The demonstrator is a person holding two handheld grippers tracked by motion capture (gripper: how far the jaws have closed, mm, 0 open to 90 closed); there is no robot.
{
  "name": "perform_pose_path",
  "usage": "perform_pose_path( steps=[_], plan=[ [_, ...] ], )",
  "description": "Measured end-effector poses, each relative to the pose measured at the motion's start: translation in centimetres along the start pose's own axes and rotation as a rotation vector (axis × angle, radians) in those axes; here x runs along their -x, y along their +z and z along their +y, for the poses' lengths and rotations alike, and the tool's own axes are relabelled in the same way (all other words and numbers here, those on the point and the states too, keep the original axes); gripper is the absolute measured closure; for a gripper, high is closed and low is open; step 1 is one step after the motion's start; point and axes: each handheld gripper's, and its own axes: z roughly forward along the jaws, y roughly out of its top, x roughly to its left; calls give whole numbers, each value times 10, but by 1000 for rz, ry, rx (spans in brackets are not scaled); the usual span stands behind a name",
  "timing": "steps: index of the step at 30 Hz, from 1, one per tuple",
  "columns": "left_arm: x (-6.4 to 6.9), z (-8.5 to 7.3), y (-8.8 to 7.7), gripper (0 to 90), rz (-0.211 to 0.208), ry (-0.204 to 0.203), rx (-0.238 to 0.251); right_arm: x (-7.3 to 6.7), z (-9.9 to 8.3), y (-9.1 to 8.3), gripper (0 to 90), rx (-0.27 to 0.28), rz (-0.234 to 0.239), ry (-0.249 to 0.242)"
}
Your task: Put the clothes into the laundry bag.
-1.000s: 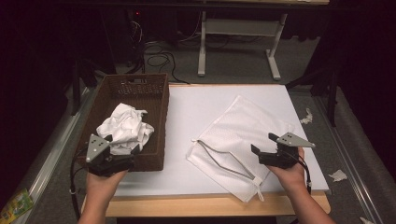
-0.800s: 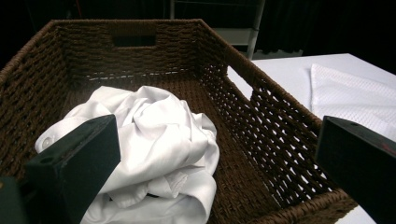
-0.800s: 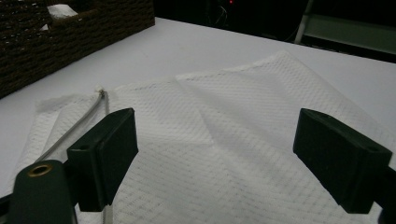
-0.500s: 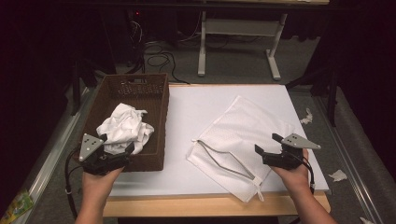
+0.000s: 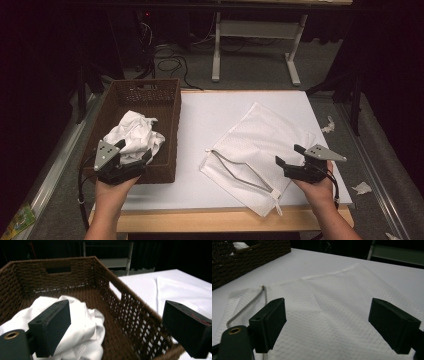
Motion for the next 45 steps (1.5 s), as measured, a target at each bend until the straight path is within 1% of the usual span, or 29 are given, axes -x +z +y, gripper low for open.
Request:
perform_pose_path(
  steps=[1, 2, 4, 6, 7, 8, 9, 10, 11, 12, 14, 16, 18, 19, 21, 23, 24, 28, 29, 32, 34, 35, 36, 38, 39, 40, 43, 44, 45],
  plan=[
    [0, 2, 3, 86, -4, -12, 9, 1, 0, 0, 152, -1, 1, 2],
    [1, 4, 5, 86, 0, -14, 13, 2, 0, 1, 152, -2, 3, 5],
    [2, 10, 12, 96, 19, -13, 3, 2, 0, 1, 152, -1, 8, 7],
    [-1, 16, 21, 98, 31, -18, -6, 2, 0, 0, 153, 2, 7, 4],
    [-1, 16, 21, 98, 31, -18, -6, 2, 0, 0, 153, 2, 7, 4],
    [-4, 22, 29, 98, 58, -23, -17, 0, 1, -2, 153, 6, 8, -2],
    [-4, 22, 29, 100, 58, -23, -17, 0, 1, -2, 153, 6, 8, -2],
    [-8, 27, 37, 106, 73, -21, -22, -1, 2, -2, 153, 12, 10, -6],
    [-10, 31, 41, 107, 82, -19, -25, -1, 2, -3, 153, 15, 11, -7],
    [-12, 34, 45, 107, 89, -8, -27, -1, 2, -3, 153, 18, 11, -11],
    [-16, 39, 53, 107, 88, 0, -29, -1, 2, -3, 153, 15, 13, -6],
    [-21, 44, 62, 107, 102, -6, -30, 0, 2, -3, 153, 14, 14, -5],
    [-27, 47, 71, 108, 108, -19, -21, 0, 2, -3, 153, 15, 15, -3],
    [-30, 48, 76, 108, 117, -18, -32, 0, 2, -3, 153, 15, 15, -2],
    [-36, 51, 87, 108, 119, -11, -54, 0, 2, -3, 153, 16, 16, -7],
    [-43, 53, 96, 116, 125, 14, -100, 0, 2, -3, 153, 13, 18, -4],
    [-47, 52, 100, 123, 146, 24, -124, 0, 2, -3, 153, 15, 18, -10],
    [-62, 49, 111, 132, 196, 25, -225, 0, 2, -3, 153, 13, 17, -9],
    [-66, 49, 112, 131, 201, 18, -247, 1, 1, -2, 153, 13, 17, -11],
    [-77, 49, 112, 93, 180, -31, -331, 1, 1, -3, 154, 8, 15, 2],
    [-83, 48, 112, 59, 184, -36, -401, 1, 1, -3, 154, 8, 15, 0],
    [-86, 47, 112, 40, 180, -47, -434, 1, 1, -2, 154, 10, 15, -5],
    [-88, 46, 113, 24, 178, -61, -477, 1, 1, -2, 154, 9, 15, -7],
    [-89, 43, 117, 9, 174, -61, -550, 0, 1, -1, 154, 5, 19, -9],
    [-90, 42, 119, 9, 178, -50, -587, -1, 1, -1, 154, 4, 17, -10],
    [-89, 40, 122, 8, 180, -49, -619, -1, 1, -1, 155, 3, 17, -13],
    [-91, 34, 133, 4, 185, -61, -721, -2, 1, -1, 155, 3, 18, -18],
    [-93, 32, 135, 4, 184, -68, -752, -1, 1, -1, 155, 3, 18, -19],
    [-93, 32, 135, 4, 184, -68, -752, -1, 1, -1, 156, 1, 18, -17]
  ],
)
